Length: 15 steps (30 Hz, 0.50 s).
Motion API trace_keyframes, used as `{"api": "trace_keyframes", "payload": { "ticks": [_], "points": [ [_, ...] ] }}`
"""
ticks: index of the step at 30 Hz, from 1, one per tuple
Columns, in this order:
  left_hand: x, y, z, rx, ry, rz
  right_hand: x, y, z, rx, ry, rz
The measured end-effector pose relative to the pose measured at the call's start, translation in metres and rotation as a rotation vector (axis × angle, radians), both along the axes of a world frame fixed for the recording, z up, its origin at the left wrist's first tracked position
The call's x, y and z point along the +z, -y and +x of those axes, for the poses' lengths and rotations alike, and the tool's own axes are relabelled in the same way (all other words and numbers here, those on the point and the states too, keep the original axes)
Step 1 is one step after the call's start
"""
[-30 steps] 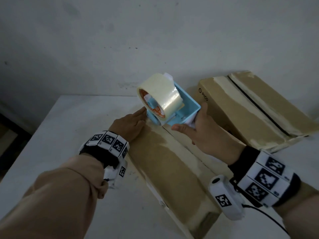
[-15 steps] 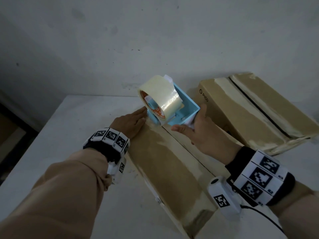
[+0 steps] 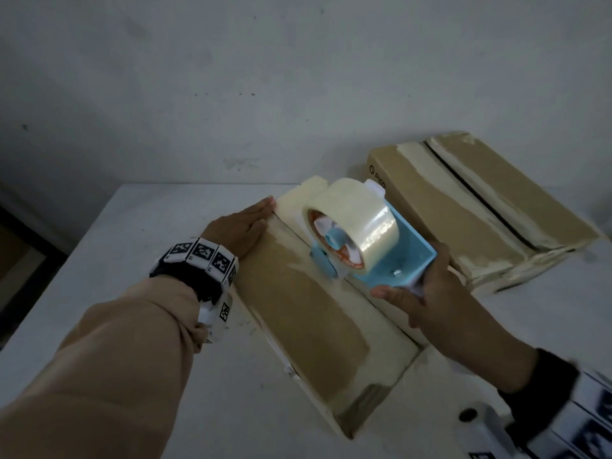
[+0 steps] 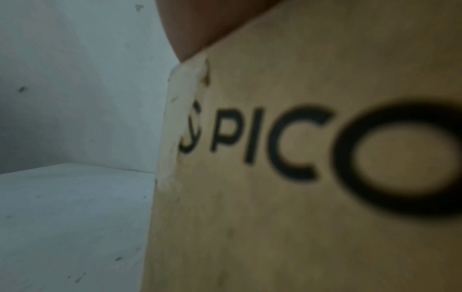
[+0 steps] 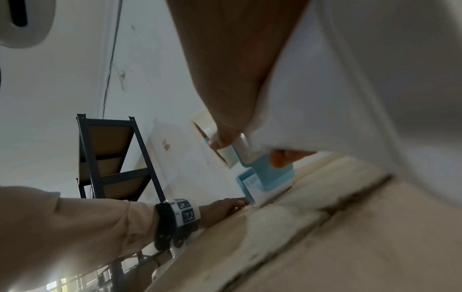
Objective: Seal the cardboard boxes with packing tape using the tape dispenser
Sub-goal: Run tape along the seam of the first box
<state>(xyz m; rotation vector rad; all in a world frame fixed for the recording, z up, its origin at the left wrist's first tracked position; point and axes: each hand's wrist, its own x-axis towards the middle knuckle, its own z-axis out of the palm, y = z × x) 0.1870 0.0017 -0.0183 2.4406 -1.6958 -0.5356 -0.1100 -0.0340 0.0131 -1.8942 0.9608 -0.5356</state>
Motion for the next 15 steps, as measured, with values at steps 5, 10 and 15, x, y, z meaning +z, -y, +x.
{"api": "trace_keyframes", "payload": {
  "ticks": [5, 10, 15],
  "points": [
    [0.000, 0.000, -0.030, -0.049, 0.226, 0.091, -0.002, 0.005, 0.002, 0.026, 0.044, -0.001],
    [-0.008, -0.010, -0.063, -0.070, 0.178, 0.110, 0.001, 0.002, 0.001, 0.039, 0.049, -0.035],
    [-0.011, -0.011, -0.063, -0.014, 0.150, 0.050, 0.004, -0.002, 0.001, 0.056, 0.011, -0.074]
  ]
}}
